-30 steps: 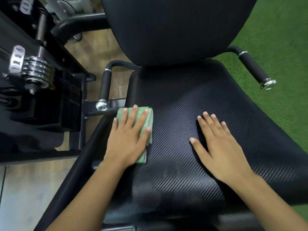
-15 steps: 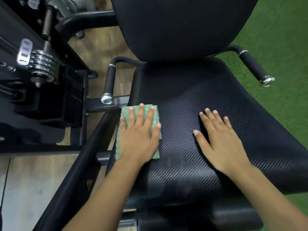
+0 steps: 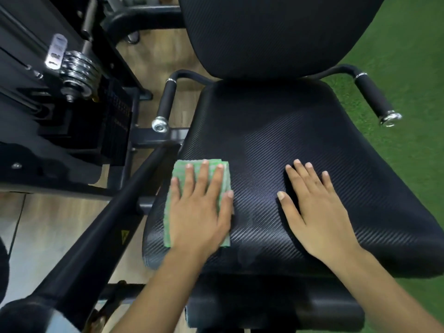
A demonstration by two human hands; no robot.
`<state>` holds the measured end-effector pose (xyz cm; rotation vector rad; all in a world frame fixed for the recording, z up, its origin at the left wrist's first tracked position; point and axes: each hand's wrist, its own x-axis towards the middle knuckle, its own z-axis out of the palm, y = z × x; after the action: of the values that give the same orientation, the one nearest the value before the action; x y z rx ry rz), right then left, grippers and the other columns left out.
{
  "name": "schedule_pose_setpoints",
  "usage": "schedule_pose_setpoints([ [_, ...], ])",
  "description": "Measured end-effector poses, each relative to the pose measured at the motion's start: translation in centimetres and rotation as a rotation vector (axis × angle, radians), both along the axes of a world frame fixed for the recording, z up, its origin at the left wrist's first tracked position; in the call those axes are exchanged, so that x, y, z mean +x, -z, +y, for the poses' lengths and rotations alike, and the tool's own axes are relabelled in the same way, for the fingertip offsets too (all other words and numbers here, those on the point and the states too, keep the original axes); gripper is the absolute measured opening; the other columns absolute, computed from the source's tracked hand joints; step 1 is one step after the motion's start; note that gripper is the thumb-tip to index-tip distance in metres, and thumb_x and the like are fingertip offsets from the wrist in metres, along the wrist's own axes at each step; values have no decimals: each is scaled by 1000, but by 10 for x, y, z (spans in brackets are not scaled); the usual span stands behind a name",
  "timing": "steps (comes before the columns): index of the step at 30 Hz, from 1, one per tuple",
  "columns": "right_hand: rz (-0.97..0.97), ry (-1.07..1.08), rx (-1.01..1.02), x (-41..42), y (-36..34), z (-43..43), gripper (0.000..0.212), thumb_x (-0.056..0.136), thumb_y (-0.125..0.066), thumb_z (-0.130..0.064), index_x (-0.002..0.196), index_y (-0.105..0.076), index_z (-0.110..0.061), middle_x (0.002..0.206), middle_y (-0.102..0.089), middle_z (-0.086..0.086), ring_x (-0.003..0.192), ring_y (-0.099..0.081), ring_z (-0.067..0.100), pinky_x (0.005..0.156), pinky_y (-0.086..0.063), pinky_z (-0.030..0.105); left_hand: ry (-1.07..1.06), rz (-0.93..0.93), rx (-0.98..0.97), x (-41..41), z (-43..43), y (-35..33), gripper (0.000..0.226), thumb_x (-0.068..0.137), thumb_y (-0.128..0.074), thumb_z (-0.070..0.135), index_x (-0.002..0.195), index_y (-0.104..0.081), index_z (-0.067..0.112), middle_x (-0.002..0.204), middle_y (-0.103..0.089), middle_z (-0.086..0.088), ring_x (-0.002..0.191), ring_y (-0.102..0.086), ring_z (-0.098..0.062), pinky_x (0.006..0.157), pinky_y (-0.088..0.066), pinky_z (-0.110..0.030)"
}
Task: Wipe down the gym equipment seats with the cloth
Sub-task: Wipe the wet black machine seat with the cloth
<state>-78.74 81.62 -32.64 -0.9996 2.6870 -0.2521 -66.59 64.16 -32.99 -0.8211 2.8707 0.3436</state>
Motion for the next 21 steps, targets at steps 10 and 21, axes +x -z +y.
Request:
schedule_pose_setpoints([
  [10, 33, -60, -14, 2, 2, 23, 64, 97, -18, -45, 147, -35, -10, 155, -28, 7, 146, -17, 23, 120, -10, 43, 198, 199, -159, 57, 31, 12, 54, 94, -33, 43, 141, -45, 21, 149, -40, -5, 140, -33, -29, 108, -30, -54],
  [21, 57, -129, -28, 6, 3, 33, 63, 98, -21, -44, 146, -37, -7, 153, -34, 11, 145, -23, 26, 119, -12, 45, 154, 210, -173, 39, 67, 13, 55, 95, -30, 44, 142, -45, 19, 149, -40, -6, 140, -32, -31, 110, -27, -54],
])
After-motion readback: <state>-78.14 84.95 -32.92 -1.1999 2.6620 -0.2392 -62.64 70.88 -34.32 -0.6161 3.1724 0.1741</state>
